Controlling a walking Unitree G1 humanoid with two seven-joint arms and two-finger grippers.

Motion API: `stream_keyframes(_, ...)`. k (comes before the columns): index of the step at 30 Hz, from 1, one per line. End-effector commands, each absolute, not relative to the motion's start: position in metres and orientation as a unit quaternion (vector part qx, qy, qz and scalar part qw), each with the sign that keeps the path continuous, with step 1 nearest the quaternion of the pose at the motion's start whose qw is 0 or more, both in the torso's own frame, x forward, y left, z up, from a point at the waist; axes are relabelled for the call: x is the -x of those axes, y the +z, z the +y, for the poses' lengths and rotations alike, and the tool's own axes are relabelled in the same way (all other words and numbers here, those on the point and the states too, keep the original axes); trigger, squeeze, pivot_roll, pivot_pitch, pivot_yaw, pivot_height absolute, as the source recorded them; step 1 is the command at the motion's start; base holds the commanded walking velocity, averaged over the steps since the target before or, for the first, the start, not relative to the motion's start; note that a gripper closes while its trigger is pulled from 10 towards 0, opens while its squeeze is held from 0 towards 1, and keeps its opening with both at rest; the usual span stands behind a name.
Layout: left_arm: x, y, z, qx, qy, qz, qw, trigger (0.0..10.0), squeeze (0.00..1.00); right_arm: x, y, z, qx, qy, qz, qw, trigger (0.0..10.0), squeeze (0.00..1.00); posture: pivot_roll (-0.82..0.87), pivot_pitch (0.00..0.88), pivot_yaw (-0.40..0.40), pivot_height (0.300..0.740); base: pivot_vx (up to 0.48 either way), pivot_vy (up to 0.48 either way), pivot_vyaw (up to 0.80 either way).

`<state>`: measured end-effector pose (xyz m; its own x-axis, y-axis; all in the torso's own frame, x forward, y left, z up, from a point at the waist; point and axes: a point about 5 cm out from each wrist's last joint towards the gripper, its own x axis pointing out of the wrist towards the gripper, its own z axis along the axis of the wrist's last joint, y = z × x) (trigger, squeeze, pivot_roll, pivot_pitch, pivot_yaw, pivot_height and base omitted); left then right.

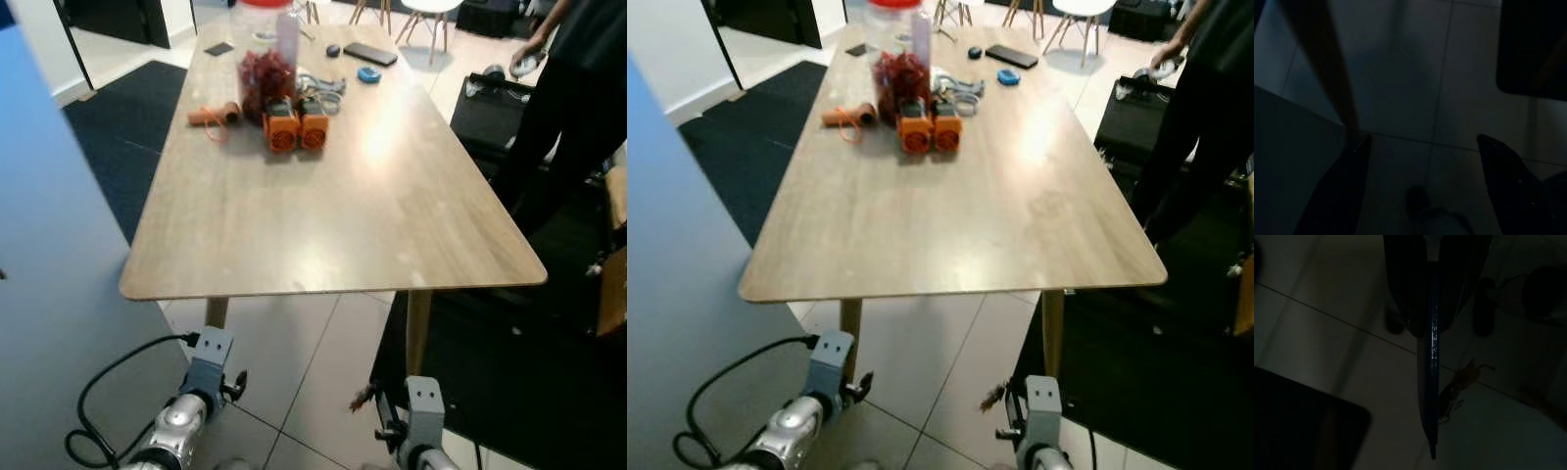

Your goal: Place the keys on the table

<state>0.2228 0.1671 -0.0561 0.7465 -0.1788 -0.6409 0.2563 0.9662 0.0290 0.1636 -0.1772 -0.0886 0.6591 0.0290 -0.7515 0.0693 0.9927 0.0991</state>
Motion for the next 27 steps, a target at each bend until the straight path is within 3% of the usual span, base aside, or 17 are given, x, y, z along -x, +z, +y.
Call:
stream_keyframes(1, -0.223, -0.056, 0.167, -0.053, -0.113, 0.340, 0.932, 10.0, 0.00, -0.163, -0.089, -0.177, -0.064, -0.017, 0.414, 0.908, 10.0, 0.00, 0.08, 0.056, -0.020, 0.740, 0.000, 0.000, 0.00)
stream_keyframes(19, -0.227, -0.055, 0.165, -0.062, -0.109, 0.339, 0.933, 10.0, 0.00, -0.157, -0.091, -0.189, -0.064, -0.035, 0.422, 0.904, 10.0, 0.00, 0.08, 0.053, -0.014, 0.740, 0.000, 0.000, 0.00)
stream_keyframes(27, -0.226, -0.055, 0.170, -0.079, -0.097, 0.337, 0.933, 10.0, 0.00, -0.142, -0.093, -0.217, -0.044, -0.115, 0.436, 0.891, 10.0, 0.00, 0.09, 0.054, -0.012, 0.740, 0.000, 0.000, 0.00)
